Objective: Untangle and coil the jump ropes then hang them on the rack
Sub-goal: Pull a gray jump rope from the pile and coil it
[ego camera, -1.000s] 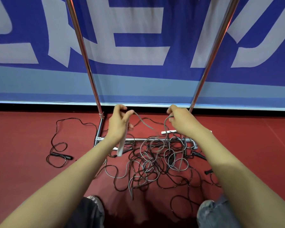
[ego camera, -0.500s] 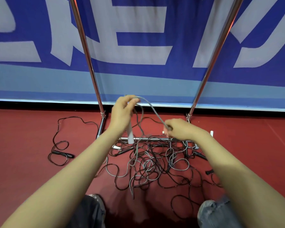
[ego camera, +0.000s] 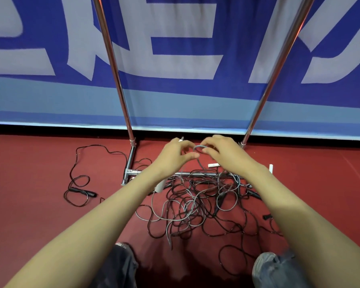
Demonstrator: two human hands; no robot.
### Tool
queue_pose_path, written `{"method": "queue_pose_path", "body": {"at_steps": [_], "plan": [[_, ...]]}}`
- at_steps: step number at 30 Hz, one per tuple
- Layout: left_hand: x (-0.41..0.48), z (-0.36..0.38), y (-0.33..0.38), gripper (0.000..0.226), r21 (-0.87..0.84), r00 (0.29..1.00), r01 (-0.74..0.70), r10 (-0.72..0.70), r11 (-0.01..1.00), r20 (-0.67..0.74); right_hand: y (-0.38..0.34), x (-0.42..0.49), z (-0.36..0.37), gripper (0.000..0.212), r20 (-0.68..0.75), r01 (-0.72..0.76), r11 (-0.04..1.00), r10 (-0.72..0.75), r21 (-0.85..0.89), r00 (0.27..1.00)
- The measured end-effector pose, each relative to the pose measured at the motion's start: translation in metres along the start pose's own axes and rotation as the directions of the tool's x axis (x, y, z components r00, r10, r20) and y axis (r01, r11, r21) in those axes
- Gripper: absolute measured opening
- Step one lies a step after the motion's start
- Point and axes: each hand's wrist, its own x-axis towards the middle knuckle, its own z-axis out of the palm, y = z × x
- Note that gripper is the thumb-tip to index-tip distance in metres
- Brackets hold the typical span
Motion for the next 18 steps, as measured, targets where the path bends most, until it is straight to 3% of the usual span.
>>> {"method": "queue_pose_path", "body": {"at_steps": [2,4,7,10,12,15,16,18], "plan": [[0.001,0.004,0.000,0.017,-0.008,0.997,-0.018,0.018,1.000,-0.074,-0.005,0.000,-0.003,0.010,-0.046,0.019,0.998,-0.016,0.052,0.999],[0.003,-0.001,0.004,0.014,-0.123,0.977,-0.033,0.006,0.992,-0.213,-0.006,-0.002,-0.005,0.006,0.000,-0.034,0.994,0.035,0.102,0.999],[0.005,-0.019,0.015,0.010,-0.422,0.903,-0.048,-0.141,0.905,-0.406,0.005,-0.004,0.000,0.017,0.217,-0.138,0.990,0.142,-0.033,0.966],[0.005,-0.029,0.012,0.009,-0.430,0.859,-0.030,-0.197,0.902,-0.473,0.020,-0.004,0.004,0.023,0.220,-0.258,0.963,0.268,-0.073,0.938],[0.007,-0.031,-0.002,0.010,-0.305,0.884,0.085,-0.213,0.949,-0.416,0.026,-0.003,0.000,0.020,0.143,-0.297,0.954,0.299,-0.035,0.944],[0.008,-0.022,-0.020,0.065,-0.047,0.936,0.324,-0.328,0.945,-0.126,0.024,-0.005,-0.010,0.012,0.010,-0.214,0.977,0.214,-0.010,0.977],[0.006,-0.017,-0.020,0.070,0.008,0.943,0.327,-0.326,0.945,-0.058,0.021,-0.005,-0.012,0.008,-0.015,-0.178,0.984,0.178,-0.025,0.984],[0.004,-0.008,-0.013,0.054,0.009,0.980,0.201,-0.201,0.980,-0.016,0.014,-0.005,-0.015,0.007,-0.018,-0.119,0.991,0.119,-0.056,0.993]]}}
